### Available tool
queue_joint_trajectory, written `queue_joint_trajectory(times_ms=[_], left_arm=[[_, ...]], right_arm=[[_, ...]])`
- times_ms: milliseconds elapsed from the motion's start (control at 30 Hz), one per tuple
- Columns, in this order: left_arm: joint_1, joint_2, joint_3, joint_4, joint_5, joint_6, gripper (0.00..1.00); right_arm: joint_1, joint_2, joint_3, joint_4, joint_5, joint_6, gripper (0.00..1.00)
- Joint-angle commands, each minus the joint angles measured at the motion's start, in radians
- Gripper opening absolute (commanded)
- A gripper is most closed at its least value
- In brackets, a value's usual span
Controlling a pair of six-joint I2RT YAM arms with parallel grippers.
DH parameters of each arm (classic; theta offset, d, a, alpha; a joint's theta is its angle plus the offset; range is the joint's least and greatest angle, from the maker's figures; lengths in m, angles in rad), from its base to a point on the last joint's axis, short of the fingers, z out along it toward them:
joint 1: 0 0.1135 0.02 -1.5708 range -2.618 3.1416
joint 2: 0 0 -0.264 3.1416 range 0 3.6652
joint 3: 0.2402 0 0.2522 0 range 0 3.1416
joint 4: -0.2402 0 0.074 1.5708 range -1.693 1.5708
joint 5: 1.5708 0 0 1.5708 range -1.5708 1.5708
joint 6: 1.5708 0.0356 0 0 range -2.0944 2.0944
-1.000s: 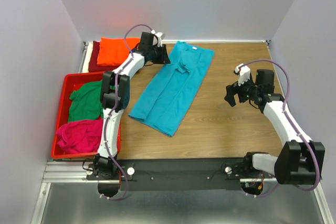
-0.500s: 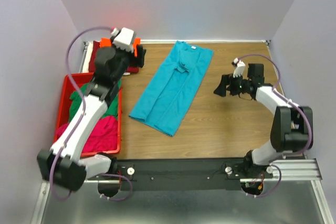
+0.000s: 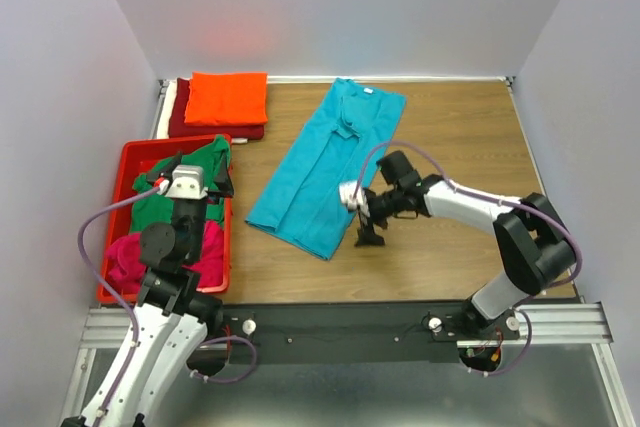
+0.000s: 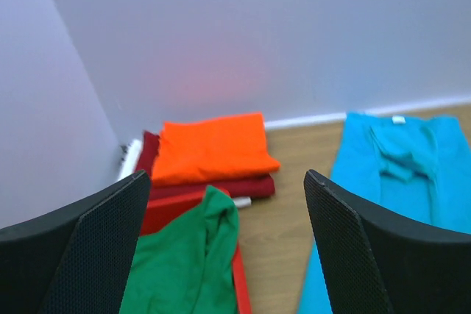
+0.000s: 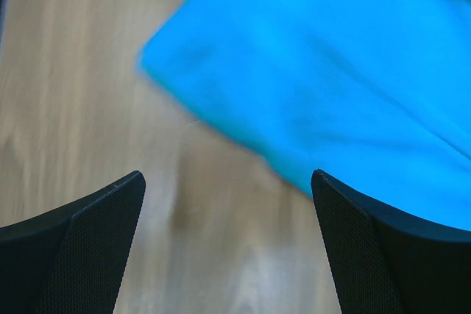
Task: Fold and stack the t-shirts
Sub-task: Fold the tshirt
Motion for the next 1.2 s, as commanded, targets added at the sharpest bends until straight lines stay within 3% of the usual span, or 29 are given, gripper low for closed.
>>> queue_joint_trajectory(times_ms=[0,100,367,533,767,1000,1033,1167], left_arm=[[0.000,-0.020,-0.028,0.120,-0.072,0.024,0.93],[0.002,0.029,-0.002,0.090,-0.018,0.019,0.90],[0.000,0.042,0.010,0.086,0.012,0.018,0.89],[0.000,0.033,0.005,0.092,0.019,0.018,0.89],[0.000,0.033,0.005,0.094,0.037,0.018,0.89],[0.000,0.034,0.002,0.100,0.078,0.016,0.89],[0.000,0.036,0.002,0.102,0.098,0.016,0.89],[0.000,0.043,-0.002,0.112,0.162,0.015,0.89]], right_arm=[[0.115,-0.025,-0.121,-0.190,0.092,-0.686,1.00],[0.174,-0.002,-0.078,-0.163,0.117,-0.650,0.99],[0.346,0.093,0.011,-0.095,0.333,-0.539,0.69],[0.372,0.112,-0.005,-0.091,0.375,-0.550,0.62],[0.375,0.136,-0.026,-0.077,0.471,-0.527,0.22],[0.373,0.050,-0.141,-0.087,0.547,-0.562,0.07],[0.372,0.003,-0.201,-0.110,0.562,-0.606,0.00],[0.337,-0.127,-0.311,-0.191,0.608,-0.663,0.01]])
